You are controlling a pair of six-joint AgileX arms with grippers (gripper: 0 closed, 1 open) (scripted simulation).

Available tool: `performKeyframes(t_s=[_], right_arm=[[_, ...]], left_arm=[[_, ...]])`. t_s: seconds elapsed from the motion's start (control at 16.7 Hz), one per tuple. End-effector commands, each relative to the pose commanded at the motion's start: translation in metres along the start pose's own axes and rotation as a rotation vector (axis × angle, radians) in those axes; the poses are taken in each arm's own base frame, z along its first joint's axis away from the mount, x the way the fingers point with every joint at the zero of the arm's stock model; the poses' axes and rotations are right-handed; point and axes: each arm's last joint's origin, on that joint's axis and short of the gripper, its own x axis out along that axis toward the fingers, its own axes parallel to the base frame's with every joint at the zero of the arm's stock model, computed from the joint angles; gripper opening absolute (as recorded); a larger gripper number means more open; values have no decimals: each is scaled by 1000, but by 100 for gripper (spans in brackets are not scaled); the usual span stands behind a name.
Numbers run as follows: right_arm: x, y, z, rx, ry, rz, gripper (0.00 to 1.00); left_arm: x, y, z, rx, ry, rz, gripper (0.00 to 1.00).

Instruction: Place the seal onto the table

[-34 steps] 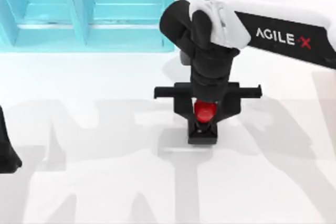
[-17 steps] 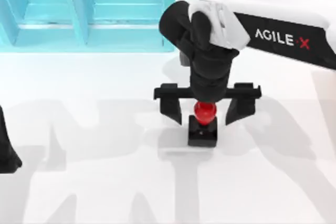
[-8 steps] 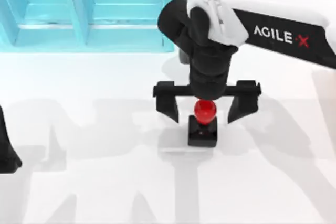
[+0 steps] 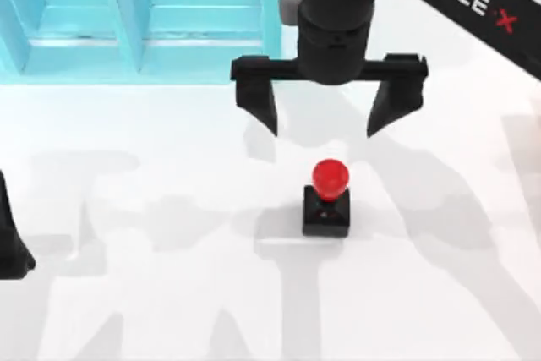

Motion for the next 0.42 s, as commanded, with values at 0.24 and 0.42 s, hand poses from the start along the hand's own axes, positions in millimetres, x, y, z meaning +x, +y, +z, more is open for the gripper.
performKeyframes(t_s=[0.24,0.42], right_arm=[[-41,-9,-8,-1,-2,-1,100],[-51,-12,-11,-1,-3,-3,100]], left_arm=[[0,0,0,0,0,0,100],[0,0,0,0,0,0,100]])
